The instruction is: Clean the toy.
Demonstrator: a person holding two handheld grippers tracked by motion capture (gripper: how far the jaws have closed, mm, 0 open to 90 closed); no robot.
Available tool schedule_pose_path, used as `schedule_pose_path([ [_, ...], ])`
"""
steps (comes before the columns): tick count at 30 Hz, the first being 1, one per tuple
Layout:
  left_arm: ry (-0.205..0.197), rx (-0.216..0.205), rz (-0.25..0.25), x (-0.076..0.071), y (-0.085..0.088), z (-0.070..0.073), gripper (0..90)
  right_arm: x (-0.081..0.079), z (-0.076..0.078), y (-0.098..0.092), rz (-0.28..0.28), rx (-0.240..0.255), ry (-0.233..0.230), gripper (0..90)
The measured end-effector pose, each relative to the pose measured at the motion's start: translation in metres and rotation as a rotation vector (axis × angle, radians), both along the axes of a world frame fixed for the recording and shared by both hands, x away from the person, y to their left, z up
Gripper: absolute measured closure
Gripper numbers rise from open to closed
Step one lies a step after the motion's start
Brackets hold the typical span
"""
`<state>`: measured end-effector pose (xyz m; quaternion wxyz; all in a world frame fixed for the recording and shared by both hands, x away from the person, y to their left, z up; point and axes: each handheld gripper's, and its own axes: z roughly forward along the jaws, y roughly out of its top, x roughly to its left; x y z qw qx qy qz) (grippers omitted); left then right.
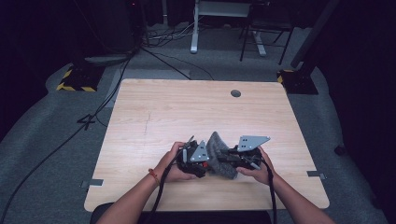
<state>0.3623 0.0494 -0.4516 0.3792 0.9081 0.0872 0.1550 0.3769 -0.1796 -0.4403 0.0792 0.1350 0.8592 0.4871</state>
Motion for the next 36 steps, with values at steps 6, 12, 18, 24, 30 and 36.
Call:
schedule_pose_path([
  [6,0.019,-0.03,0.003,0.001,0.004,0.002,33.1,-0.002,-0.001,0.001,-0.01,-0.03,-0.019,76.4],
  [12,0.012,-0.051,0.004,0.001,0.007,0.006,33.3,0.003,-0.01,-0.002,-0.038,-0.101,-0.005,76.5],
  [18,0.007,-0.061,0.001,0.0,0.008,0.008,33.4,0.009,-0.017,-0.007,-0.065,-0.132,0.027,76.4],
  [24,0.001,-0.03,-0.019,-0.002,0.001,0.005,33.4,-0.002,0.005,-0.001,-0.017,-0.025,-0.022,76.4],
  [30,-0.006,-0.051,-0.004,-0.002,0.006,0.01,33.5,0.004,-0.006,0.0,-0.059,-0.109,-0.017,76.5],
  [36,-0.003,-0.062,-0.009,-0.002,0.007,0.011,33.5,0.011,-0.014,-0.005,-0.087,-0.138,0.009,76.5],
])
